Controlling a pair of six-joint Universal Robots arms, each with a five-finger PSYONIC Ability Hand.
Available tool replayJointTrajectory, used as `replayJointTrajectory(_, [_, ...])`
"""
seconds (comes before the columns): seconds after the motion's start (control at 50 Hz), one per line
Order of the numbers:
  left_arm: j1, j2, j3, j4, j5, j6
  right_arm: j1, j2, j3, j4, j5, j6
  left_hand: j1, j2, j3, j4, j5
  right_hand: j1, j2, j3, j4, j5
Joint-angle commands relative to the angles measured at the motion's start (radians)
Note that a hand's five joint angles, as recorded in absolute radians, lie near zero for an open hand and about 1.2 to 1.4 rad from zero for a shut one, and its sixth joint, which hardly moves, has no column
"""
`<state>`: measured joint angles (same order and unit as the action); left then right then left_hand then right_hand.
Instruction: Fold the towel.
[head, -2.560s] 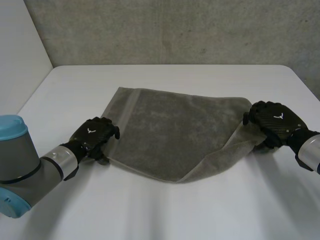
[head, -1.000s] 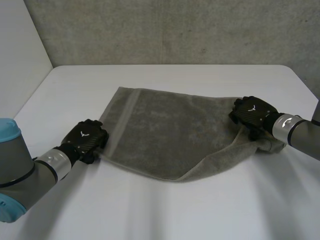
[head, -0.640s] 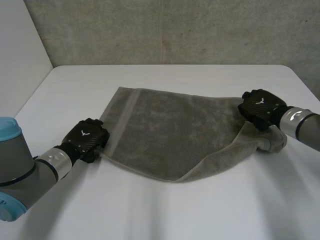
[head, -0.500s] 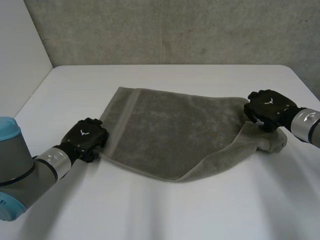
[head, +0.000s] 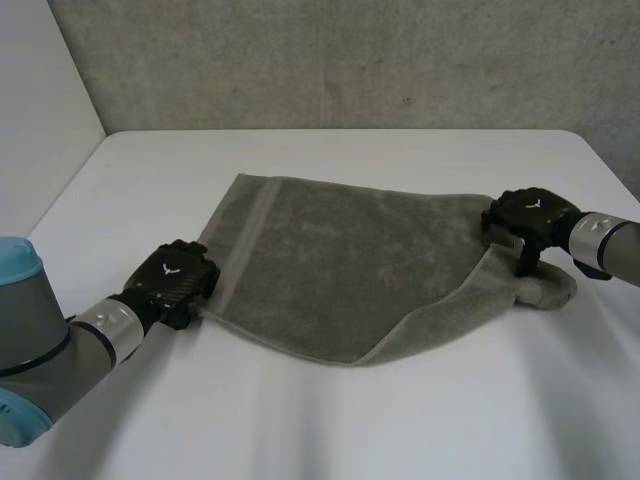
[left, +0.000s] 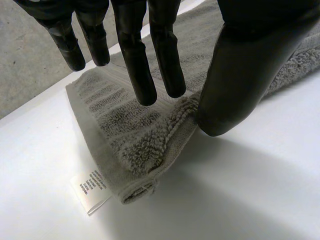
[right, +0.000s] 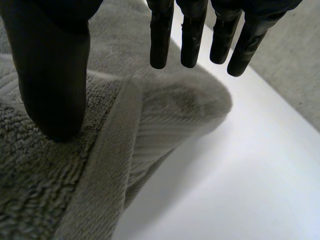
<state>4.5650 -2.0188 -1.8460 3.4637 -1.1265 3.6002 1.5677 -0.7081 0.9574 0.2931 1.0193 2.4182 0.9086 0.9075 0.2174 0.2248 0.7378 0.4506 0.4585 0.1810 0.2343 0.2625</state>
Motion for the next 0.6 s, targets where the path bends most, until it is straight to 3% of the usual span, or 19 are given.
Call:
replayJointTrajectory(0.02, [0.0, 0.002, 0.001, 0.0, 0.001, 0.0, 0.0, 0.029, -0.006, 0.032, -0.001, -0.001, -0.005, -0.004, -0.043, -0.05, -0.009, -0.002, -0.009, -0.007, -0.06, 0.012])
replayJointTrajectory(0.28, [-0.001, 0.003, -0.001, 0.0, 0.004, 0.0, 0.0, 0.018, 0.026, 0.047, -0.008, -0.011, -0.008, -0.007, -0.043, -0.05, -0.012, 0.016, 0.008, -0.007, -0.06, 0.03])
replayJointTrajectory(0.48, [0.002, 0.006, -0.001, 0.0, 0.004, 0.0, -0.001, 0.007, 0.041, 0.073, -0.021, -0.018, -0.005, -0.004, -0.043, -0.05, -0.009, 0.55, 0.542, -0.007, -0.06, 0.563])
replayJointTrajectory(0.6, [0.003, 0.008, -0.002, 0.0, 0.004, 0.0, -0.011, -0.02, 0.076, 0.081, -0.022, -0.03, -0.005, -0.004, -0.043, -0.05, -0.009, 0.711, 0.703, -0.007, -0.06, 0.725])
